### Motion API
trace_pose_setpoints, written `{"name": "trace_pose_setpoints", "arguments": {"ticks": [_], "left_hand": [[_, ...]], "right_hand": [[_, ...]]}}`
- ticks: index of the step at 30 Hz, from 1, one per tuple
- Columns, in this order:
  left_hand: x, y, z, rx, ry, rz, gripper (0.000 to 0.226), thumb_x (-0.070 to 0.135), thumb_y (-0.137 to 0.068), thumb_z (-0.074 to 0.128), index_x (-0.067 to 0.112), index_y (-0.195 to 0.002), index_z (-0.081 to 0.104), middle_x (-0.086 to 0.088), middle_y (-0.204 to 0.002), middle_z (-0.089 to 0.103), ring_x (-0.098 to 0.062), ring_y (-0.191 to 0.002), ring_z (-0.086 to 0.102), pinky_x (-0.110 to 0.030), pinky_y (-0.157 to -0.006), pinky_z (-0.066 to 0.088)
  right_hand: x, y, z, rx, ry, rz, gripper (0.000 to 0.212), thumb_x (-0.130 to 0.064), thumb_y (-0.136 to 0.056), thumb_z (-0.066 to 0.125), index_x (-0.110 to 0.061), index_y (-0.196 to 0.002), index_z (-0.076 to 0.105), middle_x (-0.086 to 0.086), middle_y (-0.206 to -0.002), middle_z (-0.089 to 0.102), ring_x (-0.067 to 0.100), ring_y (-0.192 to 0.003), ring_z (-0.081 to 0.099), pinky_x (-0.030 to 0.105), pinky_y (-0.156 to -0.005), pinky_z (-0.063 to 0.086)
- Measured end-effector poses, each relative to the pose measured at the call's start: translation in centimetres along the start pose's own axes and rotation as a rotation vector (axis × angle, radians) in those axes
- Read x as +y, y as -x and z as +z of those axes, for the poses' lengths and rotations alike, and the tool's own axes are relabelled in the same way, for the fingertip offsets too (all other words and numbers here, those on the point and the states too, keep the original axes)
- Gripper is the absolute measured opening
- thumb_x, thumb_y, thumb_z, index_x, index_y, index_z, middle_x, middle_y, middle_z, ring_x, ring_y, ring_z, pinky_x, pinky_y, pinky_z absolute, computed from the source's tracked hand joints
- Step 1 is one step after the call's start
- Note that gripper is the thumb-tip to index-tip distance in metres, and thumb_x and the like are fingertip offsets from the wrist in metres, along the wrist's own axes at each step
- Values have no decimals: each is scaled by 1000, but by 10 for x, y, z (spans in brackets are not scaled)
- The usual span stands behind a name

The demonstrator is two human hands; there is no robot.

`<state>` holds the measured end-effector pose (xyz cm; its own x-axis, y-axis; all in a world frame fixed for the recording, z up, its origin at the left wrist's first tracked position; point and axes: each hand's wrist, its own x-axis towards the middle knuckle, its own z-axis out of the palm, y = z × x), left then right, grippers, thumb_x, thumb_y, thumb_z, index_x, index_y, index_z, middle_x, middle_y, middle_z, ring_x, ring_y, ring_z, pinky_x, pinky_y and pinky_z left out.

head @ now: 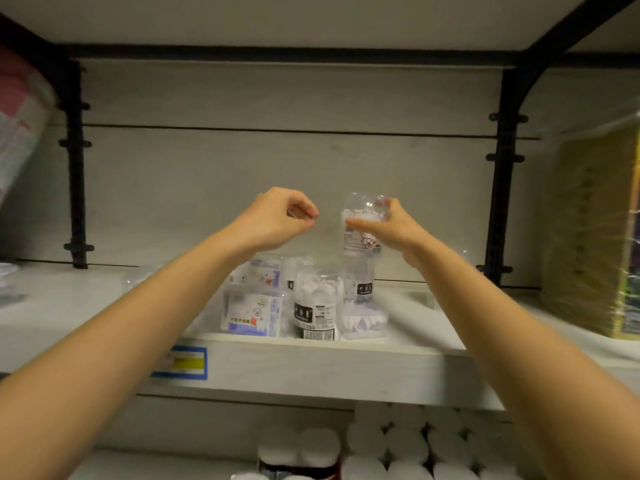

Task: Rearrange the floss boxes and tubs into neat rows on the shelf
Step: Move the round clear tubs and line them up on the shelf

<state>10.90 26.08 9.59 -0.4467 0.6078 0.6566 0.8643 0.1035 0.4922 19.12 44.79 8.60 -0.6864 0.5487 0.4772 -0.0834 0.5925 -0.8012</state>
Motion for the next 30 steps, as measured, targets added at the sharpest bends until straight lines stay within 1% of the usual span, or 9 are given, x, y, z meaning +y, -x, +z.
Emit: {"name": "trace_pose_setpoints", "arguments": {"ticks": [3, 5, 8, 11, 14, 17, 22, 28, 30], "left_hand": [[8, 4, -9, -6, 30, 27, 23, 6, -82, 64, 18, -102, 63, 0, -99, 64, -13, -90, 58, -23, -82, 45], [17, 9, -15, -67, 76, 20, 38, 16, -83, 66, 18, -120, 57, 4, -113, 60, -12, -99, 58, -19, -82, 46], [30, 19, -21, -199, 326, -46, 47, 31, -82, 63, 17, -126, 53, 0, -124, 59, -14, -107, 61, -29, -93, 50], [40, 34, -20, -307, 496, -95, 55, 48, -75, 58, 14, -118, 60, -2, -115, 67, -15, -98, 66, -31, -90, 54], [44, 49, -14, -376, 536, -79, 53, 45, -75, 57, 10, -115, 61, -6, -112, 70, -17, -101, 67, -30, -90, 54], [41, 60, -10, -383, 584, -100, 54, 40, -74, 59, 7, -117, 60, -8, -115, 68, -20, -108, 65, -34, -94, 50], [44, 66, -4, -432, 571, -64, 49, 39, -75, 58, 15, -118, 61, -2, -116, 69, -14, -110, 63, -28, -92, 52], [69, 61, 13, -385, 561, 27, 54, 36, -73, 59, 15, -122, 55, 2, -114, 69, -6, -106, 64, -17, -87, 52], [82, 52, 25, -360, 559, 29, 62, 38, -69, 62, 15, -125, 50, 5, -110, 69, -2, -104, 64, -15, -85, 52]], "right_hand": [[-20, 16, -13, -14, -1, -44, 73, -40, -77, 70, -13, -134, 34, -1, -124, 50, 14, -107, 53, 26, -85, 42], [-41, 36, -24, -84, -33, -87, 49, -42, -79, 67, -18, -118, 48, -2, -112, 61, 11, -99, 59, 28, -90, 46], [-64, 69, -35, -249, -56, -134, 25, -41, -82, 61, -26, -101, 58, -7, -94, 68, 10, -90, 64, 31, -94, 45], [-73, 97, -36, -312, -42, -147, 51, -49, -68, 63, -24, -112, 57, -9, -99, 69, 7, -93, 66, 28, -88, 48], [-70, 115, -32, -328, 8, -137, 71, -52, -61, 65, -24, -125, 50, -6, -112, 65, 8, -101, 64, 26, -87, 47], [-62, 125, -32, -350, 14, -130, 67, -53, -66, 61, -27, -127, 49, -8, -113, 65, 5, -101, 64, 25, -88, 48], [-56, 133, -46, -360, 5, -105, 53, -56, -74, 54, -29, -120, 56, -8, -116, 66, 11, -107, 63, 36, -97, 48], [-61, 141, -74, -253, 207, -198, 60, -59, -62, 61, -38, -117, 49, -13, -120, 56, 1, -102, 59, 18, -77, 50], [-63, 138, -94, -205, 299, -215, 67, -62, -58, 63, -36, -118, 50, -14, -119, 56, 2, -103, 58, 22, -83, 48]]}}
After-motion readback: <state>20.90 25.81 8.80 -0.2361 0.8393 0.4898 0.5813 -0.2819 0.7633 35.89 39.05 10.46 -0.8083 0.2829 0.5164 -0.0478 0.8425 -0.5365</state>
